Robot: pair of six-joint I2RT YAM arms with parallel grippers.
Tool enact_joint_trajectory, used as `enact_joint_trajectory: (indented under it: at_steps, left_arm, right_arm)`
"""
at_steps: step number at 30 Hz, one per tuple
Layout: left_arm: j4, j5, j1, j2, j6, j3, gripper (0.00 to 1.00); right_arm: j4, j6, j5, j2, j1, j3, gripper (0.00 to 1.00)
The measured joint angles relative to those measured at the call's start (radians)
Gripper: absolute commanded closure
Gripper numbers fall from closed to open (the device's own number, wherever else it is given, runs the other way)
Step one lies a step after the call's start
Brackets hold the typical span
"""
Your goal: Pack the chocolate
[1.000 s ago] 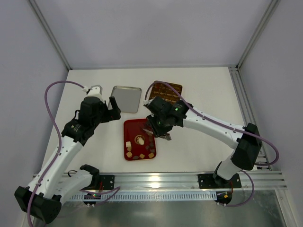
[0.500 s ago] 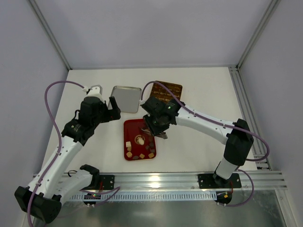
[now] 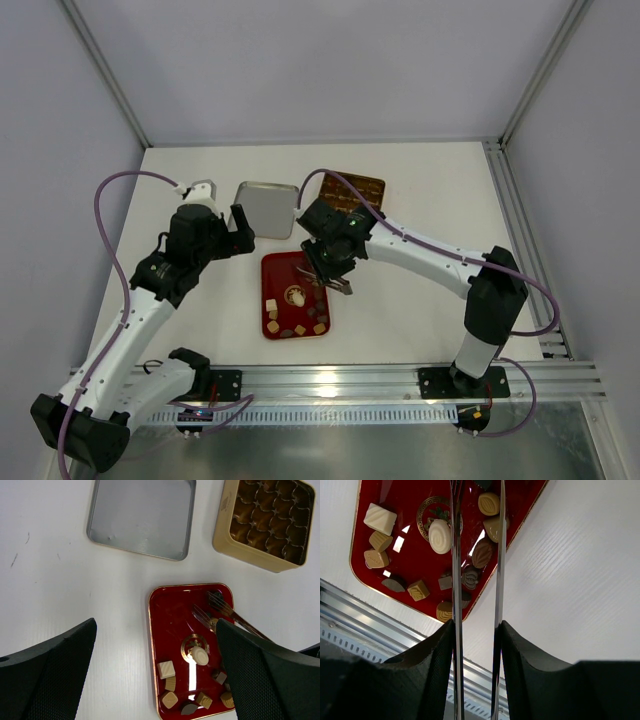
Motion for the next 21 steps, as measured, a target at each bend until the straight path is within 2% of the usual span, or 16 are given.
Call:
enact_joint_trajectory:
  at_steps: [21]
  left_arm:
    - [0.0,0.0,0.0,-0.009,0.0,0.0,0.0]
  right_arm:
    - [-0.005,0.025,-0.044,0.0,-0.01,0.003,0.58]
